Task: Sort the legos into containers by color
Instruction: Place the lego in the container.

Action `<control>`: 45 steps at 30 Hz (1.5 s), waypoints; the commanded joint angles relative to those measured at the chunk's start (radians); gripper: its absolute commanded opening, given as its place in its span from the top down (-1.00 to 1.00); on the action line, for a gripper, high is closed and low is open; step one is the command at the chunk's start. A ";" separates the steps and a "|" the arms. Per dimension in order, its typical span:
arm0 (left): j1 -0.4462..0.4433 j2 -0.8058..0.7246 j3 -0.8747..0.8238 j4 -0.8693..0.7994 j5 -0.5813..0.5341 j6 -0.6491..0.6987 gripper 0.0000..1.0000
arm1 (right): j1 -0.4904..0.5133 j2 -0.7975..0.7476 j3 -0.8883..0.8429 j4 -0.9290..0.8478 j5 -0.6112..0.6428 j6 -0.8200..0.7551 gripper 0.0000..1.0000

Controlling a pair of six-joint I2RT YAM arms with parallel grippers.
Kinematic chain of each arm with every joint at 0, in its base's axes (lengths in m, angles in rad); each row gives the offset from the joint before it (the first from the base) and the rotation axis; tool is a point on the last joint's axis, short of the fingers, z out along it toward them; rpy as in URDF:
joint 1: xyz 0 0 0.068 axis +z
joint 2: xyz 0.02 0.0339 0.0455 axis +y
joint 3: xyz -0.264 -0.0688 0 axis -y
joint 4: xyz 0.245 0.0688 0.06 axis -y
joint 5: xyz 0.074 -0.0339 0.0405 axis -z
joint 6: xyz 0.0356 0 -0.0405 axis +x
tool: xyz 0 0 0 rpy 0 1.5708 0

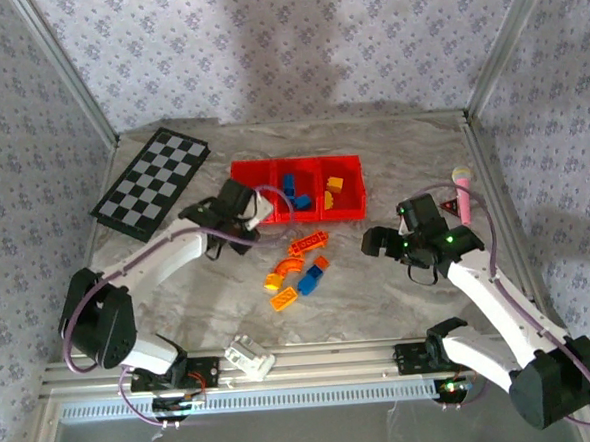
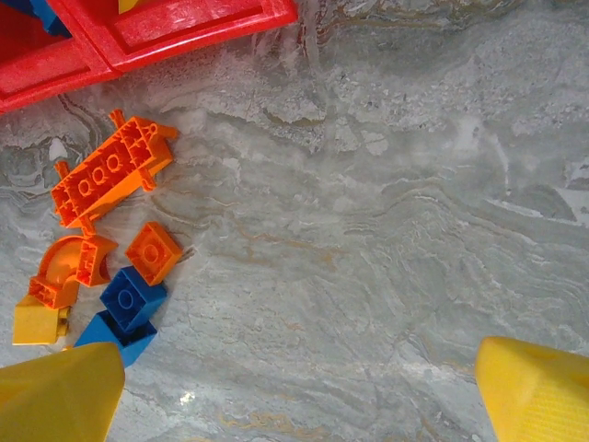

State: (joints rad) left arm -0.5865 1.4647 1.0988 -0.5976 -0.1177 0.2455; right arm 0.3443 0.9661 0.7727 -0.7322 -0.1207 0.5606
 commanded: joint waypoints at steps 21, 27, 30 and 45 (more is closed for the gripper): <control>0.142 0.518 0.518 -0.019 0.059 -0.157 0.27 | -0.097 -0.115 -0.010 -0.119 -0.059 -0.056 -0.99; 0.143 0.518 0.513 -0.004 0.047 -0.164 -0.37 | -0.118 -0.133 -0.022 -0.119 -0.080 -0.064 -0.99; 0.145 0.494 0.500 0.011 0.036 -0.160 -0.45 | -0.122 -0.134 -0.026 -0.118 -0.083 -0.061 -0.99; 0.077 0.053 0.144 0.214 0.001 -0.153 -0.53 | -0.126 -0.160 -0.049 -0.065 -0.085 -0.006 -0.99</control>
State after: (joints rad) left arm -0.4789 1.6070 1.3136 -0.4568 -0.0971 0.0921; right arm 0.2264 0.8124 0.7315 -0.8200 -0.1925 0.5312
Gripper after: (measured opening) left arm 0.762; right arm 0.996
